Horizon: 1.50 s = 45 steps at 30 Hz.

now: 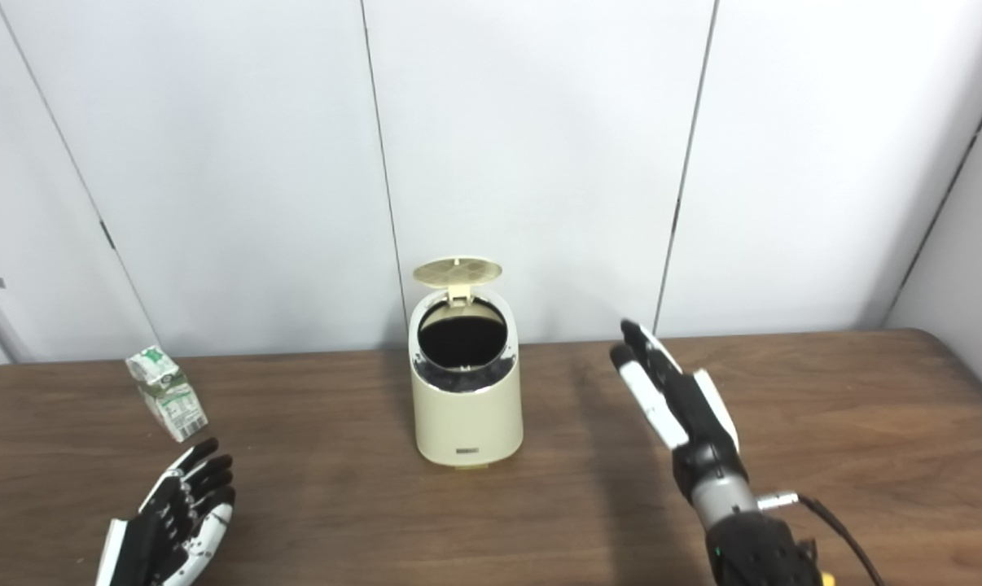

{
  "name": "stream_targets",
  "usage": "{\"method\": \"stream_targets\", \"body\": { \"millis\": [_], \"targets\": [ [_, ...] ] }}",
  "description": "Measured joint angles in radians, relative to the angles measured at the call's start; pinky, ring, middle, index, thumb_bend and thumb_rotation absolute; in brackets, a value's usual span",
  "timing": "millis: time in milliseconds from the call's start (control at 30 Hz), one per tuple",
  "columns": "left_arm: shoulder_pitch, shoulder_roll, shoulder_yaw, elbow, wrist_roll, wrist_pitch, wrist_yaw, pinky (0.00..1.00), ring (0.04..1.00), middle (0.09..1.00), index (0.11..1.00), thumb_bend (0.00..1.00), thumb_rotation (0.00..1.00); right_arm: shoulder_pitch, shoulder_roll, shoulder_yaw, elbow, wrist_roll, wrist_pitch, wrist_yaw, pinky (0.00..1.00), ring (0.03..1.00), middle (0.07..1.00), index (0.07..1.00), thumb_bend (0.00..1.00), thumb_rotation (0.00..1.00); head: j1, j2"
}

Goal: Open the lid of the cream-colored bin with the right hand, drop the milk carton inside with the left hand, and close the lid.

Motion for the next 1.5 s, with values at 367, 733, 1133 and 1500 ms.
{"method": "stream_targets", "body": {
  "millis": [367, 733, 1133, 1500],
  "targets": [
    [0.0, 0.002, 0.0, 0.0, -0.005, 0.001, -0.001, 0.75, 0.803, 0.817, 0.892, 0.32, 0.34, 0.095, 0.022, -0.037, 0.039, 0.088, -0.132, -0.01, 0.97, 0.989, 0.985, 0.984, 0.64, 0.93, -0.002, 0.003],
    [0.011, 0.001, -0.002, -0.018, 0.027, 0.009, 0.006, 0.68, 0.747, 0.797, 0.859, 0.47, 0.25, 0.164, 0.062, -0.038, 0.051, 0.087, -0.211, -0.042, 0.96, 0.978, 0.973, 0.975, 0.59, 0.94, 0.167, -0.008],
    [0.045, 0.002, 0.05, -0.142, 0.092, 0.053, 0.065, 0.72, 0.735, 0.774, 0.856, 0.66, 0.11, 0.189, 0.008, -0.069, 0.083, 0.135, -0.242, -0.02, 0.88, 0.945, 0.949, 0.953, 0.59, 0.92, 0.296, -0.029],
    [-0.049, 0.098, 0.12, -0.166, 0.136, 0.162, 0.076, 0.68, 0.746, 0.815, 0.88, 0.83, 0.19, 0.194, 0.004, -0.063, 0.004, 0.161, -0.179, -0.012, 0.81, 0.915, 0.924, 0.923, 0.61, 0.89, 0.325, -0.031]
  ]
}}
